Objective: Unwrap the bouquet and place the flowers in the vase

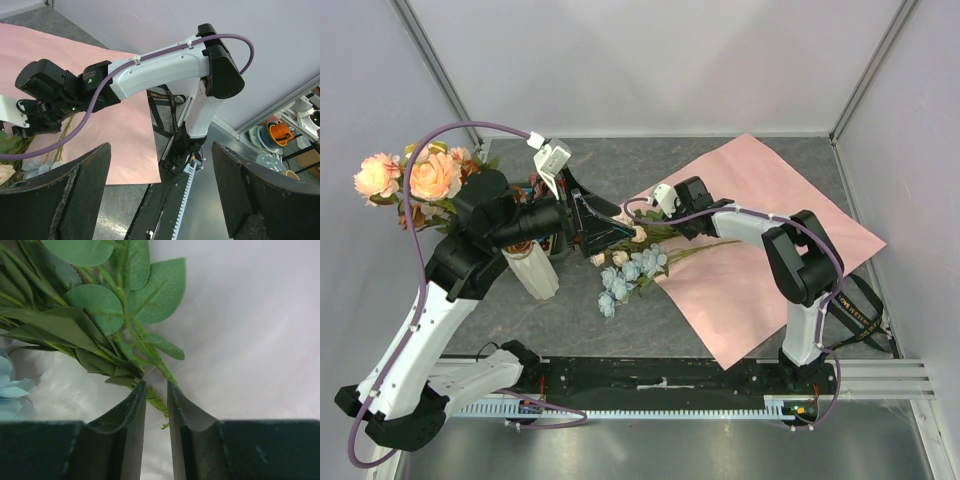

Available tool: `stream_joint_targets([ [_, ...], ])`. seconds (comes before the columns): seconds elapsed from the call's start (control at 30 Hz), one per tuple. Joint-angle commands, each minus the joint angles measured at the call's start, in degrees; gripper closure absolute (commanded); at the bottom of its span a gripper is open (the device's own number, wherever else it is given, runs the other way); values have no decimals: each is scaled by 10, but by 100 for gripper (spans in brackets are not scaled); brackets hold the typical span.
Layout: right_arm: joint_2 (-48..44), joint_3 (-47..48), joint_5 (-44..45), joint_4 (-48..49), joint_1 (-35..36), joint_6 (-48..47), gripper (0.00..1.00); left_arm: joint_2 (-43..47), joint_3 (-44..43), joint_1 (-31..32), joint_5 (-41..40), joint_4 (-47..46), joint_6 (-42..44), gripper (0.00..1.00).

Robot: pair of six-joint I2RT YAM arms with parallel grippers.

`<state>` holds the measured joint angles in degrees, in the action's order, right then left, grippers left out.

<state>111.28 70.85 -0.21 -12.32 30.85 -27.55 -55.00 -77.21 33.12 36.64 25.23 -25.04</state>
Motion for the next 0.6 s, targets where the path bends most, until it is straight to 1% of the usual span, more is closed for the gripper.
stream_joint_targets([
  [0.0, 36, 3, -21, -10, -8, 0, 71, 8, -3, -1, 17, 4, -7, 12],
  [0.03, 34, 8, -25, -11, -10, -2, 74, 9, -3, -1, 18, 5, -6, 12],
  [0.07, 33, 11, -33, -15, -10, -3, 79, 7, -3, -1, 17, 5, -7, 12],
  [0.17, 21, 26, -24, -21, -9, -1, 88, 6, -4, -1, 17, 5, -8, 12],
  [0.27, -10, 34, 4, -27, -9, 2, 93, 5, -5, -1, 17, 5, -9, 12],
  [0.3, -34, 35, 29, -28, -8, 4, 94, 4, -5, -1, 17, 5, -9, 12],
  [0.33, -47, 36, 36, -26, -8, 8, 100, 3, -6, -1, 17, 5, -9, 12],
  [0.4, -80, 38, 55, -22, -8, 14, 100, 1, -6, -1, 17, 3, -9, 12],
  [0.57, -131, 31, 57, -15, -8, 27, 100, -3, -10, -1, 17, 1, -8, 12],
])
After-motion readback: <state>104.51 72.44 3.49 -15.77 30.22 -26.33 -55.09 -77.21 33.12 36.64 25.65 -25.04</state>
